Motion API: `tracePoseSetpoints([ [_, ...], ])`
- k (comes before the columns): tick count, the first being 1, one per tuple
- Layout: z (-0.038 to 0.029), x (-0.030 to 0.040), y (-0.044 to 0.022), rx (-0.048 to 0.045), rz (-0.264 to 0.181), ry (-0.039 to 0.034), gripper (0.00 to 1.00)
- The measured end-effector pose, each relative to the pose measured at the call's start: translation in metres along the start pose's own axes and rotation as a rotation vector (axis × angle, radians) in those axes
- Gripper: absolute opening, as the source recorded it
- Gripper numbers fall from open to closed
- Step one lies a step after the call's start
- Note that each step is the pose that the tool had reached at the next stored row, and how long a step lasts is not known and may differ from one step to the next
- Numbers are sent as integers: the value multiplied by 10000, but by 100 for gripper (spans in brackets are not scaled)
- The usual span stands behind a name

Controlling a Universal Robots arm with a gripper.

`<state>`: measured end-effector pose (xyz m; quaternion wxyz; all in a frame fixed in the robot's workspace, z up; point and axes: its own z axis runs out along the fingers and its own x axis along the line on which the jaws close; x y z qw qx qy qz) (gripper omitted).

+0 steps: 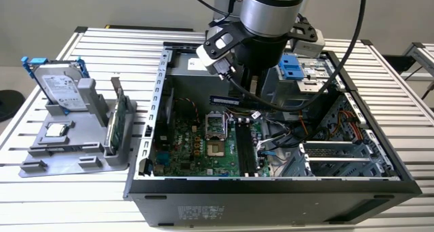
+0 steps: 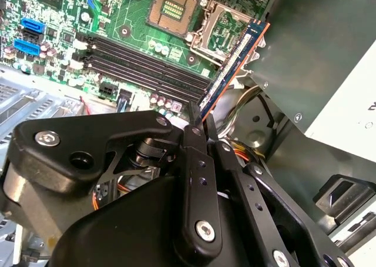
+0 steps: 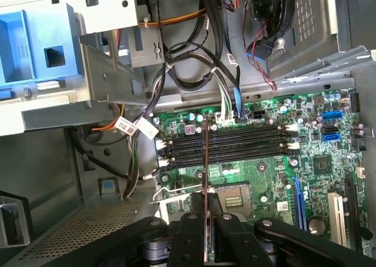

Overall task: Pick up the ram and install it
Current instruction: 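Insert the ram into the slot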

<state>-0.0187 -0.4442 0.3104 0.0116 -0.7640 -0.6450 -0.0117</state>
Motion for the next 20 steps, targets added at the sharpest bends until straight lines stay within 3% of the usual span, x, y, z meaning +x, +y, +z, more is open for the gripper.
tracePoseSetpoints([
  [6, 0, 0, 0, 0, 6, -1, 0],
  [12, 0, 0, 1, -13, 418, 1, 0],
  [20, -6, -1, 5, 2, 419, -3, 0],
])
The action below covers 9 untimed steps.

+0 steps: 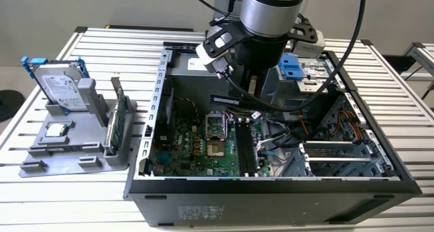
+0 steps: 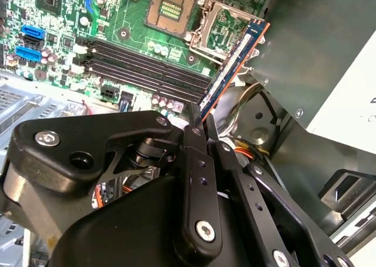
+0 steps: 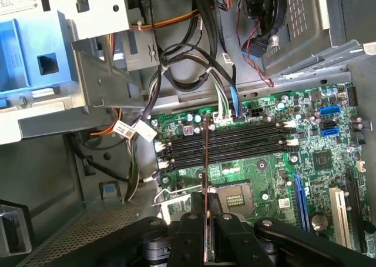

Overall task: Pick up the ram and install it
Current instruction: 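Insert the ram into the slot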

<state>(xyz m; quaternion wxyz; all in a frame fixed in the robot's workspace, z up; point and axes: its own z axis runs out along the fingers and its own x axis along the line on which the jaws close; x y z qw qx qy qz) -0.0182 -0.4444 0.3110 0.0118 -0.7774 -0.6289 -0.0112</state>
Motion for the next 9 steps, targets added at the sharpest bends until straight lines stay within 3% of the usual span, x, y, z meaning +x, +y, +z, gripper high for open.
tracePoseSetpoints([
  [3, -2, 1, 0, 1, 102, 2, 0],
  [9, -2, 1, 0, -19, 742, 11, 0],
])
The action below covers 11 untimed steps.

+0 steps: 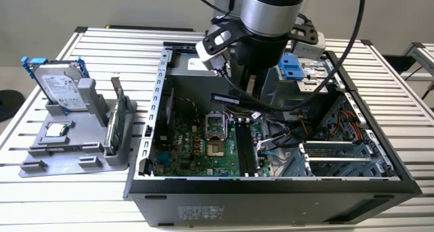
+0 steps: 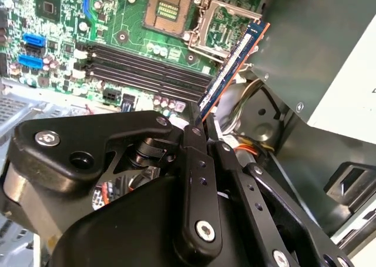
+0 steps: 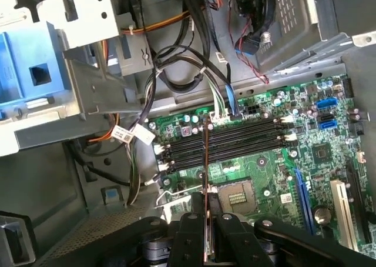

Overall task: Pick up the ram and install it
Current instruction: 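Insert the ram into the slot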

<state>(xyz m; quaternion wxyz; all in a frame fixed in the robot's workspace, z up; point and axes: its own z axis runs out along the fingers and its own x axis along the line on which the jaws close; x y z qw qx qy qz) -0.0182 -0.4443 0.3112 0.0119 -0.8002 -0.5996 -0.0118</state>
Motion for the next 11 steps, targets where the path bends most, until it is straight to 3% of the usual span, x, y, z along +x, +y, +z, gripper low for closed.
tracePoseSetpoints([
  [11, -1, -1, 0, -26, 792, 6, 0],
])
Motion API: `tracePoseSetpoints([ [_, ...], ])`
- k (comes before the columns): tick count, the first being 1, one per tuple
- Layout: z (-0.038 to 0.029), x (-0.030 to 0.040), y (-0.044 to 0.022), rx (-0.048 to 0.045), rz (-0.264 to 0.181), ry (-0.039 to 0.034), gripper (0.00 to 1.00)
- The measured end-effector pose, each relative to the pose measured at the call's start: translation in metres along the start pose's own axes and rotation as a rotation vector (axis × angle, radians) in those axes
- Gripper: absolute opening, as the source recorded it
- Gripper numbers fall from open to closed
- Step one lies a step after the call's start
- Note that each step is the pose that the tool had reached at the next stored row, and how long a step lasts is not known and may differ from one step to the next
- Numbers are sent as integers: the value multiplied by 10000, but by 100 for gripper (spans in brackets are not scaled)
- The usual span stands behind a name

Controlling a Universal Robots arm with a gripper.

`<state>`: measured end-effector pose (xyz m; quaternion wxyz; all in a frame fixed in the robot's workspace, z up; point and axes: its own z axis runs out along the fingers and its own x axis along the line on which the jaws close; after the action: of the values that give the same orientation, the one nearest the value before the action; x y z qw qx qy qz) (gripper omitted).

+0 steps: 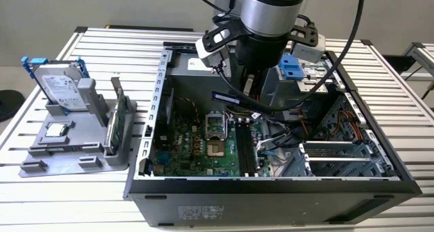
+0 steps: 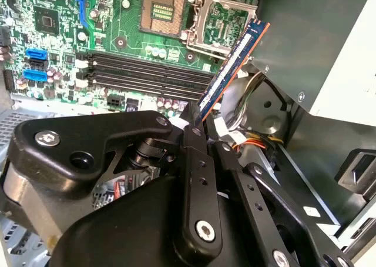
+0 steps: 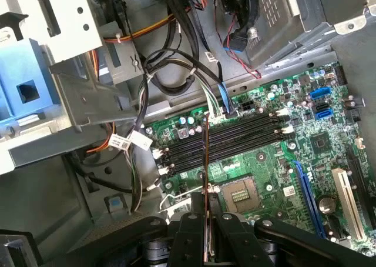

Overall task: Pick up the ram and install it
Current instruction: 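Insert the ram into the slot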

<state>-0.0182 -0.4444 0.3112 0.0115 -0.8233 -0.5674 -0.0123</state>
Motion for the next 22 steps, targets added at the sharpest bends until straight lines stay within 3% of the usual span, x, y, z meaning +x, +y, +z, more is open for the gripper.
tracePoseSetpoints([
  [22, -11, 0, 0, -49, 1475, 8, 0],
])
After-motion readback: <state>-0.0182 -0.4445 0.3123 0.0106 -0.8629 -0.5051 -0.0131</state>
